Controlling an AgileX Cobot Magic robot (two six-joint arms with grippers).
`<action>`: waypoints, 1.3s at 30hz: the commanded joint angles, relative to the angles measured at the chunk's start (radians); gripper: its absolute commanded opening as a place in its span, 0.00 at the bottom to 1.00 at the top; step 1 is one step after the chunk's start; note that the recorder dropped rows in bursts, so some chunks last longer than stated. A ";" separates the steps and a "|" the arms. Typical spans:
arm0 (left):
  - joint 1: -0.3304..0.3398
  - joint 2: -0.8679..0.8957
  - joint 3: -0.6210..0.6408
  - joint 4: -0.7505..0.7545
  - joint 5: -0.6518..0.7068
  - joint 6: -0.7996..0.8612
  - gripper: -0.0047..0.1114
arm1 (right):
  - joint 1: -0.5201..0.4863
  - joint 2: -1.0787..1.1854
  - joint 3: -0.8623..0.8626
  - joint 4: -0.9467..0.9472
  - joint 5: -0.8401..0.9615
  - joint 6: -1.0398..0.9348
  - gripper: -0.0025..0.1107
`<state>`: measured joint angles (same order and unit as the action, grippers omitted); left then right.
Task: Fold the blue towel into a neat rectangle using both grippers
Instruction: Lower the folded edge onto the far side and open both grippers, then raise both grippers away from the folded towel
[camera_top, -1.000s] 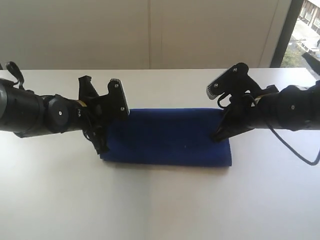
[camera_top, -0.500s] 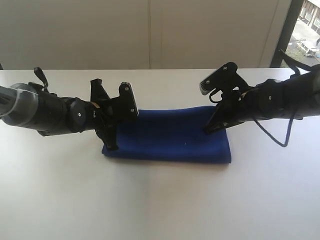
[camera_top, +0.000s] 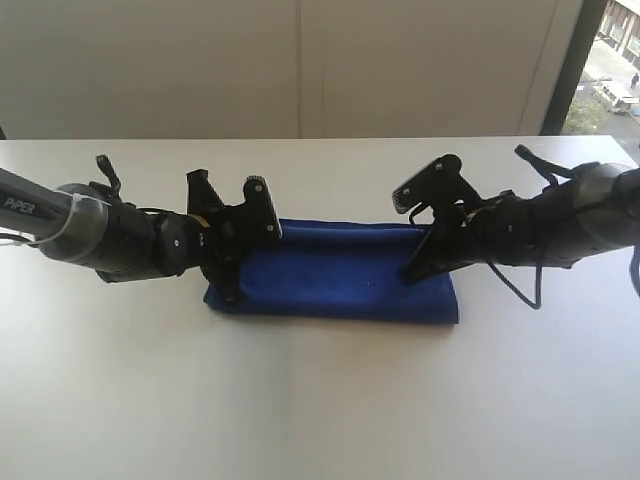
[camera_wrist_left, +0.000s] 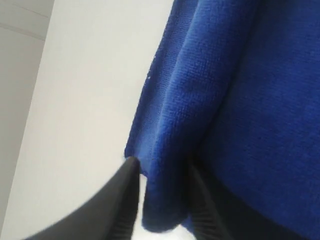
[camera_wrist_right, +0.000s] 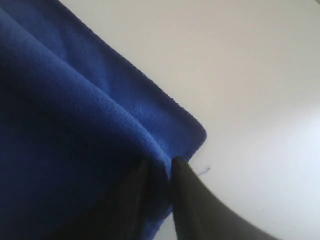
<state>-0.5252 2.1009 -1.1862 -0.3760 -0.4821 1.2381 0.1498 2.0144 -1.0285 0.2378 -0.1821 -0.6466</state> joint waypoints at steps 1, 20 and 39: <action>0.004 0.004 -0.004 -0.055 -0.057 -0.012 0.58 | -0.010 -0.007 -0.011 0.024 -0.051 0.003 0.39; -0.005 -0.039 -0.014 -0.263 -0.258 -0.012 0.58 | -0.031 -0.056 -0.143 0.200 0.182 0.024 0.34; 0.225 0.034 -0.442 -0.529 0.865 -0.340 0.04 | -0.111 0.086 -0.487 0.217 0.777 0.099 0.02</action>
<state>-0.3114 2.0879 -1.5867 -0.9194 0.3227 0.9532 0.0573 2.0610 -1.5029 0.4464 0.5825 -0.5688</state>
